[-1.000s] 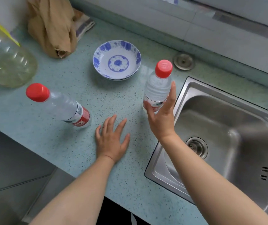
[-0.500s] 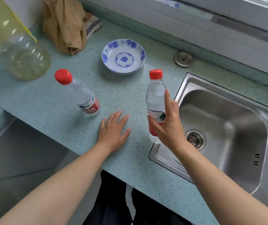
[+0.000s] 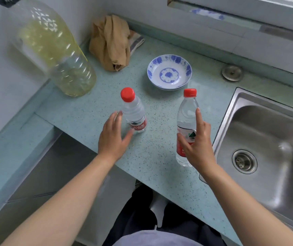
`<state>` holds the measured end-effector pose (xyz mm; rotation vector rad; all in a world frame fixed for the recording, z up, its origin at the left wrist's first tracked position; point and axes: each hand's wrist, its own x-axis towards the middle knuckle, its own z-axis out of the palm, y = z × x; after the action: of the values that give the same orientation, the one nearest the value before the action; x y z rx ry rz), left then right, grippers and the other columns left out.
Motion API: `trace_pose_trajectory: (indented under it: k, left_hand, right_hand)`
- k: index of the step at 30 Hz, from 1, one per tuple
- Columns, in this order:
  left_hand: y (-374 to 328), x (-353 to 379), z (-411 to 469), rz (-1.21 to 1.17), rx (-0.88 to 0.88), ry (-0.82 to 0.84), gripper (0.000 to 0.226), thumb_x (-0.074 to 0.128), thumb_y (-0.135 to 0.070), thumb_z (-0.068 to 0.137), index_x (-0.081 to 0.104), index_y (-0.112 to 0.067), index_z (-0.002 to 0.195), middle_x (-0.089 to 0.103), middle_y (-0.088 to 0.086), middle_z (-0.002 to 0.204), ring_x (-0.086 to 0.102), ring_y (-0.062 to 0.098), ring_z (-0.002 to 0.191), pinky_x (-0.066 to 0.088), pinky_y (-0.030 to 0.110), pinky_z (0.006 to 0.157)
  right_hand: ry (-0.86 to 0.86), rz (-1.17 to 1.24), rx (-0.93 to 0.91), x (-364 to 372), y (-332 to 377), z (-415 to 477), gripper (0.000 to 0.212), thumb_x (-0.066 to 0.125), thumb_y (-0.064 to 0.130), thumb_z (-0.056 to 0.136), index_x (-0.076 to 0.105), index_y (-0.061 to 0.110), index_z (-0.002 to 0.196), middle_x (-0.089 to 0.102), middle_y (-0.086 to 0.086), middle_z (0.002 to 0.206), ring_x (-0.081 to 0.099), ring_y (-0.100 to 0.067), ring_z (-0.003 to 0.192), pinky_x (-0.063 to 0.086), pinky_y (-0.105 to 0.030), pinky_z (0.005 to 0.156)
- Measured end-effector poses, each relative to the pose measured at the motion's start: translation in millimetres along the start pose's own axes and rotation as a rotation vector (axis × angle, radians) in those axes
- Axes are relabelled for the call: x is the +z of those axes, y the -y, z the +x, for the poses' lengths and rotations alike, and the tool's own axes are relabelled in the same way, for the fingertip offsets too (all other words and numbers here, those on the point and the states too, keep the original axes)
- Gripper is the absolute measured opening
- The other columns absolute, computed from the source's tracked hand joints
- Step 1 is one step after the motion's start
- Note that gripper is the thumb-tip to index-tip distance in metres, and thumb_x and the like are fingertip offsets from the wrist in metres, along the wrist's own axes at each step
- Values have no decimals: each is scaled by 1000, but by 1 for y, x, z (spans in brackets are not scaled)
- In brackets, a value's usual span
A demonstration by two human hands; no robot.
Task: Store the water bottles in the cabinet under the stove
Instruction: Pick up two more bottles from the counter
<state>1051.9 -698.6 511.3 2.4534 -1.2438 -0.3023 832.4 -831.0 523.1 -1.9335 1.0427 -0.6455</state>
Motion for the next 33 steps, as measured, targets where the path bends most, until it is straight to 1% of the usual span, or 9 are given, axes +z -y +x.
trace_pose_trajectory:
  k: [3,6,10,12,15,19,25,30,33]
  left_hand:
    - [-6,-5,26,-167,101,-14,80,41,-57,85,17,-10,146,28,12,150,29,27,137,31,44,110]
    - [-9,1,47,-357,157,76,81,47,-54,85,12,-14,146,28,9,151,30,23,137,33,46,109]
    - [-33,6,77,-522,228,212,71,48,-60,78,10,-36,134,41,1,138,51,18,113,45,33,86]
    - [-52,14,94,-509,255,241,73,50,-57,78,15,-28,135,45,0,131,54,18,104,40,28,78]
    - [-69,33,111,-352,268,278,66,58,-43,85,23,-22,137,44,10,135,53,28,109,38,31,76]
    - [-69,42,93,-240,239,363,68,56,-39,87,19,-35,143,44,14,131,53,31,109,38,35,78]
    - [-59,25,15,-235,70,366,67,50,-45,89,8,-51,141,49,9,119,45,17,89,35,30,75]
    - [-58,10,-64,-317,-125,260,66,50,-47,87,9,-56,139,46,3,127,50,16,104,37,30,81]
    - [-66,11,-113,-393,-284,120,65,52,-44,88,13,-55,139,46,2,131,49,16,112,39,31,86]
  right_hand:
    - [-49,-30,37,1,4,0,88,65,20,84,0,50,136,33,-3,120,43,-10,94,34,-23,84]
    - [-108,-70,74,1,7,-2,88,65,20,83,1,50,136,33,0,117,45,-11,89,35,-25,81]
    - [-211,-90,151,-2,8,-7,87,64,20,84,1,49,137,33,1,114,47,-15,86,36,-23,79]
    - [-250,-108,197,-4,10,-10,86,62,21,85,0,47,138,31,3,112,49,-17,85,37,-24,77]
    - [-296,-154,281,-6,12,-14,86,61,24,86,-3,48,139,31,-1,106,48,-18,81,38,-25,76]
    - [-355,-147,363,-6,10,-25,86,61,25,85,-2,49,138,33,-5,101,45,-17,80,35,-21,76]
    - [-209,-116,367,-5,4,-50,87,62,28,84,-1,52,139,32,-3,101,46,-11,75,36,-19,69]
    - [-22,-41,268,-9,4,-72,86,63,29,83,2,54,139,33,-2,102,49,-12,81,37,-4,66]
    - [106,1,155,-20,0,-88,85,63,30,81,5,58,136,33,-1,101,49,-10,83,36,-5,70]
